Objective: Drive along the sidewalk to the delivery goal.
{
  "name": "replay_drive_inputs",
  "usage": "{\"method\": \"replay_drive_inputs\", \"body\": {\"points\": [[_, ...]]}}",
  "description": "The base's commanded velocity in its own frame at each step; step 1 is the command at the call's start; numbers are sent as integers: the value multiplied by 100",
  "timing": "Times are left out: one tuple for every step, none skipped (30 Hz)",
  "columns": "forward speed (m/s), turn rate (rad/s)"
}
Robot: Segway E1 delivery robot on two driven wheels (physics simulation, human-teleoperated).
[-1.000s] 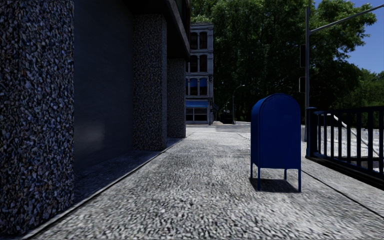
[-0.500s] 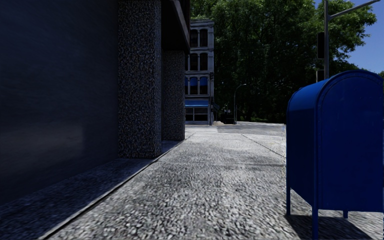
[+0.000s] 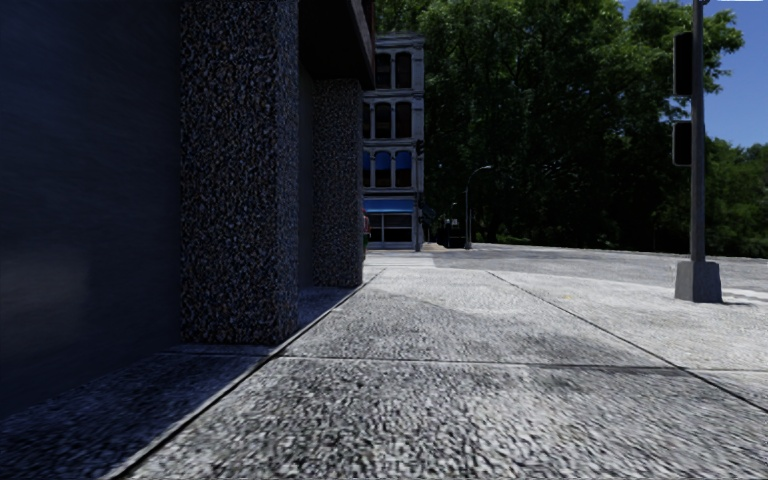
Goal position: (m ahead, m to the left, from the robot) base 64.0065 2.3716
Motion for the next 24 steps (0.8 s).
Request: {"method": "replay_drive_inputs", "body": {"points": [[200, -25], [200, -25], [200, -25], [200, -25], [200, -25], [200, -25], [200, -25], [200, -25], [200, -25], [200, -25], [200, -25], [200, -25], [200, -25], [200, -25], [200, -25], [200, -25], [200, -25], [200, -25], [200, -25], [200, -25], [200, -24], [200, -24], [200, -3], [200, 0]]}}
